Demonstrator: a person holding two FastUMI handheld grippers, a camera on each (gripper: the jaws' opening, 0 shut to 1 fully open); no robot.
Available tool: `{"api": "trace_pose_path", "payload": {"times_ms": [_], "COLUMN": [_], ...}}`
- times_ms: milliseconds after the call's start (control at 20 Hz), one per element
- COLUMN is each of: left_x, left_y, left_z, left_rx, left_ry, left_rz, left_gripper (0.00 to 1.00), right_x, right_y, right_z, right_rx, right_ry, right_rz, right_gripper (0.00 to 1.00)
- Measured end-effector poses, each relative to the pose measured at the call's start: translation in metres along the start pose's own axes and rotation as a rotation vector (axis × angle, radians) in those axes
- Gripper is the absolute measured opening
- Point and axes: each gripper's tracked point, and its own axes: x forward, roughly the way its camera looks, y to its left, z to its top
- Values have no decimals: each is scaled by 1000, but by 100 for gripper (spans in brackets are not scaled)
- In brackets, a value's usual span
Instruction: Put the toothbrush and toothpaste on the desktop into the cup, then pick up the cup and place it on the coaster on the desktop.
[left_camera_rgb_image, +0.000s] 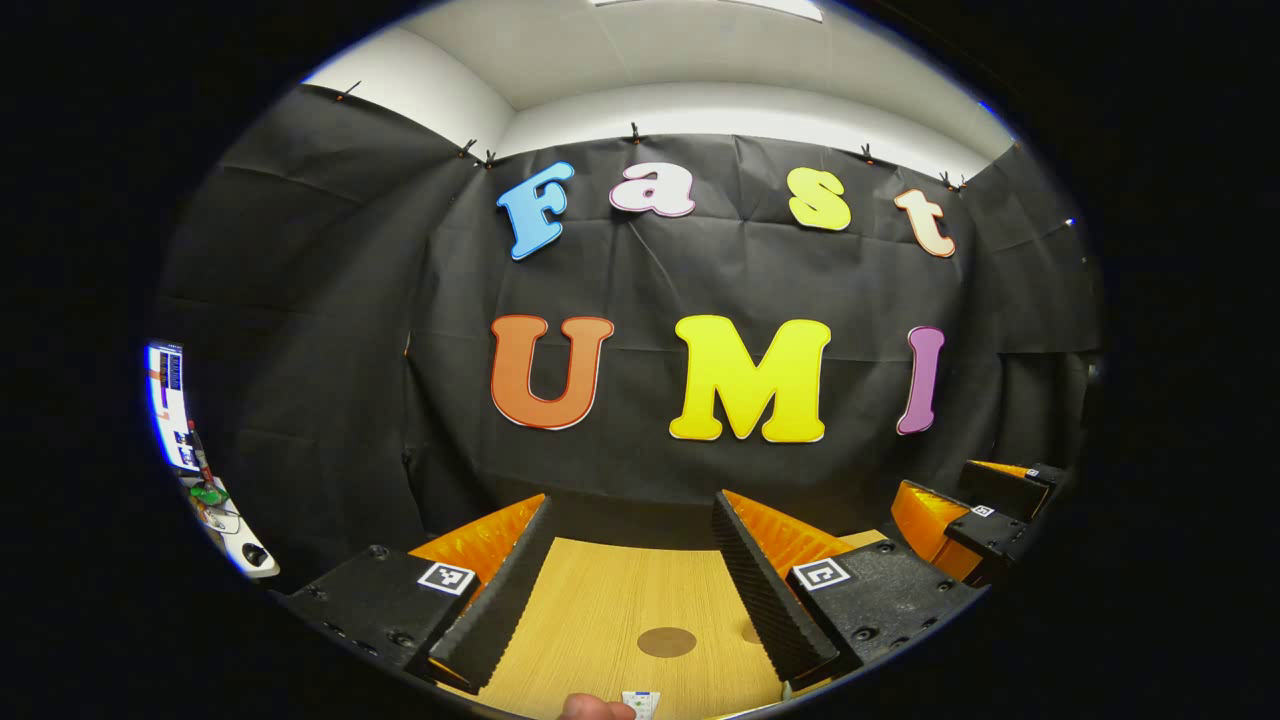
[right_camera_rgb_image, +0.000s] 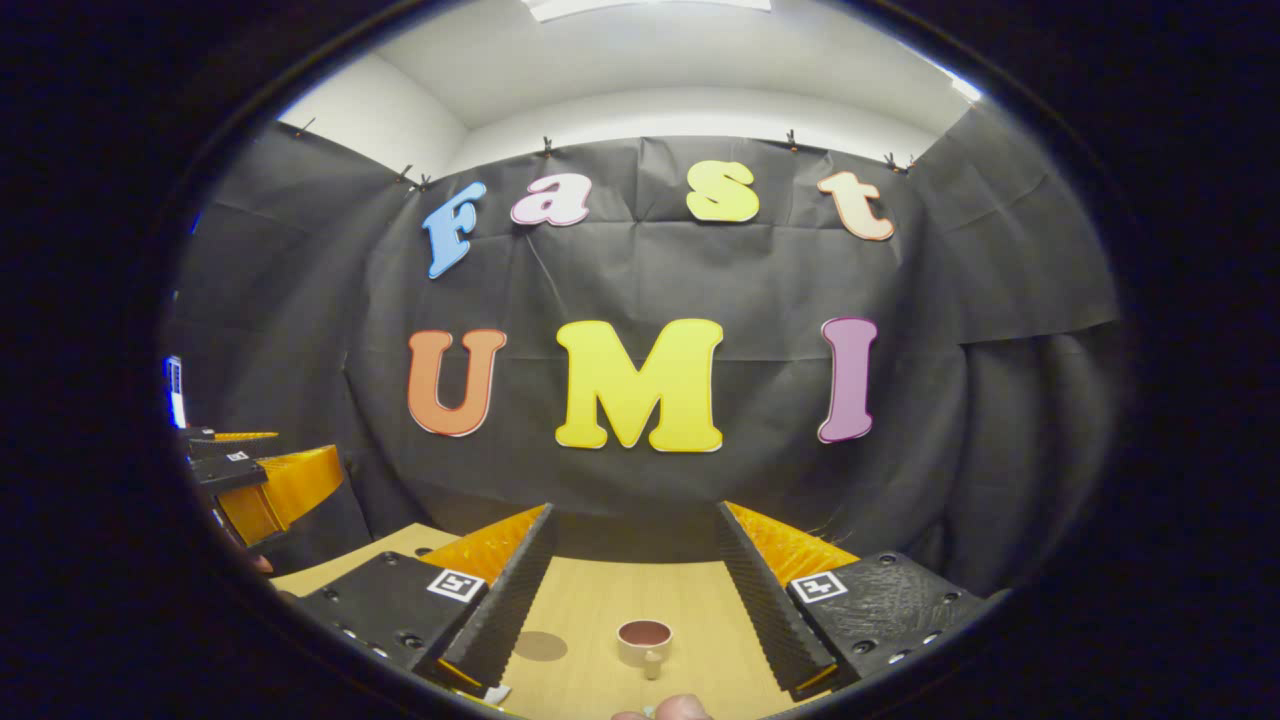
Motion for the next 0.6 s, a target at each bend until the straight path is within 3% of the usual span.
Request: {"api": "trace_pose_path", "payload": {"times_ms": [600], "left_x": [18], "left_y": [-30], "left_z": [-22], "left_rx": [32], "left_ry": [22], "left_rz": [-83], "left_gripper": [99], "right_x": [8], "right_y": [-28], "right_z": [-26], "right_rx": [-4], "right_ry": [36], "right_rz": [-48], "right_gripper": [95]}}
